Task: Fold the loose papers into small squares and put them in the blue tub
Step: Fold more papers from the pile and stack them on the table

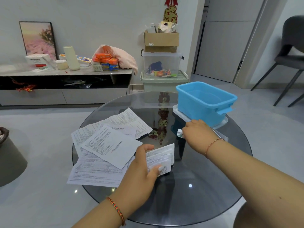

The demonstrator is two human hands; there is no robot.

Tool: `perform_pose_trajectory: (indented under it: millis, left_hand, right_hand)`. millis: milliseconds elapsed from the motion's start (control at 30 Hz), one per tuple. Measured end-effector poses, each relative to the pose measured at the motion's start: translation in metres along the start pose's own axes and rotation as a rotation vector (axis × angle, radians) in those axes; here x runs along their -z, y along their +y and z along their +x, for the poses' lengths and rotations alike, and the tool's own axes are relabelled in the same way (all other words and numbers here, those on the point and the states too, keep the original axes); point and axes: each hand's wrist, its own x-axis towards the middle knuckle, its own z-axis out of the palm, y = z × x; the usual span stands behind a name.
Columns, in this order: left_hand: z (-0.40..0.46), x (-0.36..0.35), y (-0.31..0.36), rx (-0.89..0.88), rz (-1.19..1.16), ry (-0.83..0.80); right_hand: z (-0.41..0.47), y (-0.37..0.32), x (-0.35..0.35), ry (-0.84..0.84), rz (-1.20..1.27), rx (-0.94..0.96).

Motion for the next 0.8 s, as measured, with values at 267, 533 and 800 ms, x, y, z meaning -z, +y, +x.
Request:
perform_pose_trajectory:
  millis: [267, 533, 800]
  left_hand:
    - [-0.002, 0.003, 0.000, 0.011, -0.016, -0.035]
    - [-0.003, 0.007, 0.001, -0.061, 0.002, -0.079]
    - [-0.005, 0.008, 0.006, -0.091, 0.025, -0.123]
  right_hand:
    - [-0.035, 0.003, 0.034, 0.173, 0.595, -0.132]
    - [-0.095, -0.023, 0.065, 0.018, 0.914, 0.208]
    - [-0.085, -0.043, 0.045, 0.150, 0.864, 0.156]
